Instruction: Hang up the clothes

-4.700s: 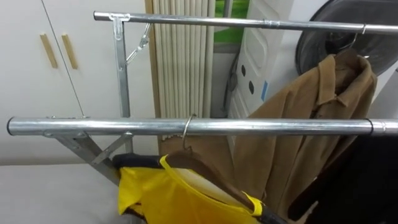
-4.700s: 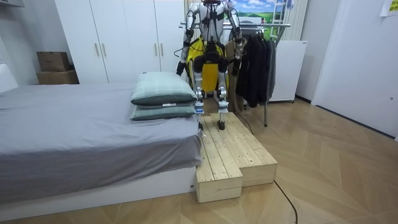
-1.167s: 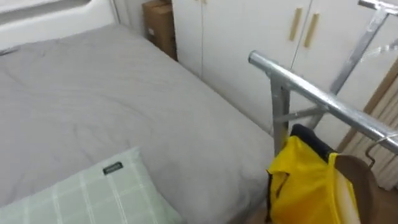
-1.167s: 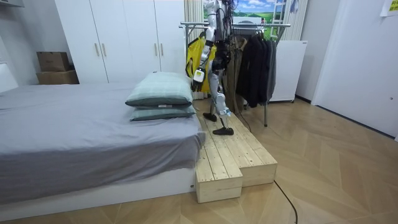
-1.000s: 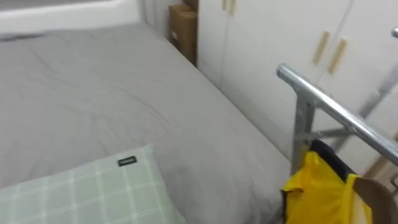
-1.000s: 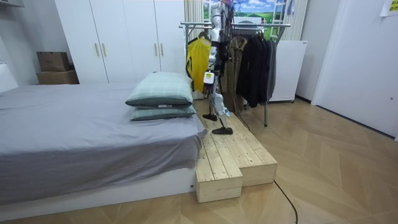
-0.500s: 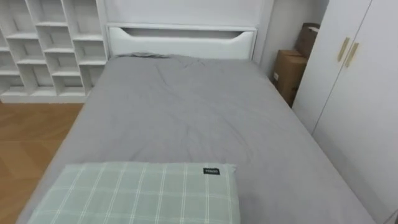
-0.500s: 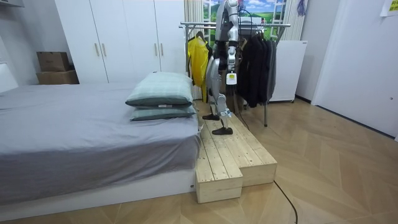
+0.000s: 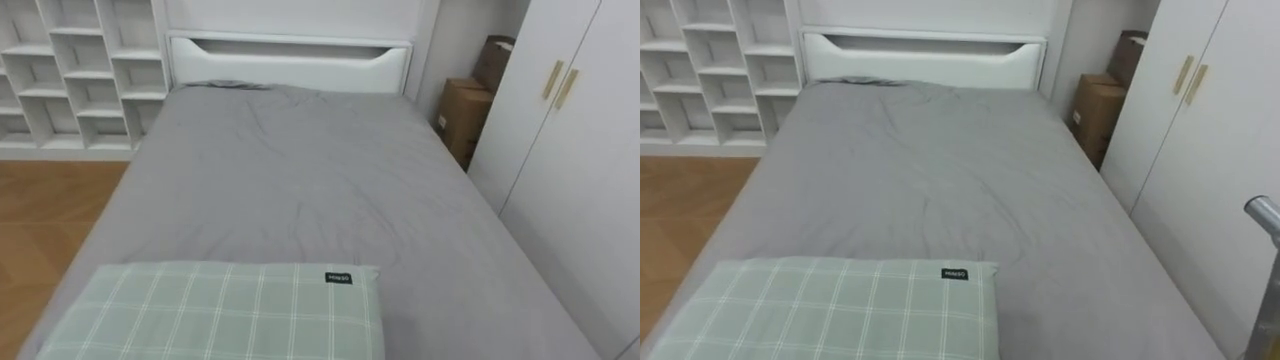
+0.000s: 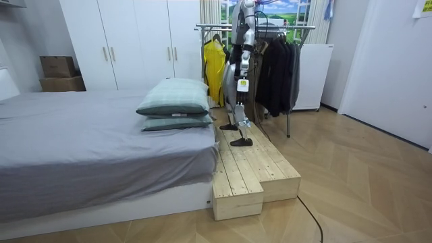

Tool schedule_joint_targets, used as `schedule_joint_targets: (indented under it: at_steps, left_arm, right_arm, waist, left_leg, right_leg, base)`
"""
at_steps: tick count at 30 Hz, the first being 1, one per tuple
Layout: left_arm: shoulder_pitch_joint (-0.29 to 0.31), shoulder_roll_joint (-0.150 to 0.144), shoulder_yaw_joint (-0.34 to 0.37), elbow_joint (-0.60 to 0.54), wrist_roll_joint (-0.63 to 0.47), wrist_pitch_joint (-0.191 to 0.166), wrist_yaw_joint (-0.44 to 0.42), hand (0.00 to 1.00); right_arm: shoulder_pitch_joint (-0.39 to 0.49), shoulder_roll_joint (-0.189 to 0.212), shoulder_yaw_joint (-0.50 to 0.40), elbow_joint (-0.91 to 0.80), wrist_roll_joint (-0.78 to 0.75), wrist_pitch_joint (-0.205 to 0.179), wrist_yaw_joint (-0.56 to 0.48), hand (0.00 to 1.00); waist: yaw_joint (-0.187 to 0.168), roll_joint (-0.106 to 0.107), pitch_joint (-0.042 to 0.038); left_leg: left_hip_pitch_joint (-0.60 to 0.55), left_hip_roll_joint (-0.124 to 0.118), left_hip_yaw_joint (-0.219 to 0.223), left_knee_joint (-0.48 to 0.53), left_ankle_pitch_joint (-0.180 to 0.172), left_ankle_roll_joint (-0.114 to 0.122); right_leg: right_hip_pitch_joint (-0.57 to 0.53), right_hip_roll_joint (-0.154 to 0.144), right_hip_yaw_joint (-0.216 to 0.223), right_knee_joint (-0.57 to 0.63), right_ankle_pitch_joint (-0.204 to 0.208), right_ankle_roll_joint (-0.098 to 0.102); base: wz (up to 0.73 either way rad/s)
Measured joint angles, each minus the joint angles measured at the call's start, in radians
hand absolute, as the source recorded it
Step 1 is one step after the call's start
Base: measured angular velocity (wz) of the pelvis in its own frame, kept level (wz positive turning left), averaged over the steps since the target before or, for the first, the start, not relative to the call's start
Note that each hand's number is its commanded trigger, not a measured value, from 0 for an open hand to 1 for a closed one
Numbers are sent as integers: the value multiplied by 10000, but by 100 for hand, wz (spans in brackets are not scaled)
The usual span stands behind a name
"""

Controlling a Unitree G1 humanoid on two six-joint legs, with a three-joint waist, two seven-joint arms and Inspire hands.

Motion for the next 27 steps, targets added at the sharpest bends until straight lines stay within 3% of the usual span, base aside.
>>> schedule_joint_targets:
  at_steps: [7, 10, 14, 17, 27]
  left_arm:
    - [110, 0, -1, -60, 5, -58, 203, 0]
    - [228, -35, 200, -43, 206, -81, 209, 0]
    - [364, -154, 751, -41, 450, -75, 198, 0]
    - [373, -259, 988, -41, 605, -45, 192, 0]
    - [116, -153, 1131, -90, 638, 168, 116, 0]
  right_arm:
    - [14, -1, -5, -24, -92, -16, 7, 0]
    - [12, -1, -4, -25, -221, -21, 56, 0]
    - [51, -2, -11, -17, -224, -38, 239, 0]
    - [68, -11, -87, 5, -279, -107, 336, 0]
    - [262, -15, -413, 0, -224, 92, 527, 0]
  waist:
    - [1, 29, -9]
    - [18, 9, -2]
    - [26, -14, -9]
    - [1, -26, -25]
    - [-60, 115, -72]
  left_leg:
    - [-18, 71, 8, 4, -39, -72]
    - [-54, 185, 0, 22, -48, -143]
    - [-151, 297, -249, 103, -82, -278]
    - [-387, 311, -168, 385, -138, -344]
    - [-389, 59, -130, 492, -77, -171]
  right_leg:
    - [12, 37, -19, 22, -6, -3]
    - [10, 131, -34, 70, -100, -131]
    - [24, 264, 2, 221, -431, -250]
    - [12, 236, -35, 197, -717, -334]
    - [137, 57, 51, 28, -657, -167]
  base:
    - [0]
    - [7]
    - [18]
    - [13]
    - [1]
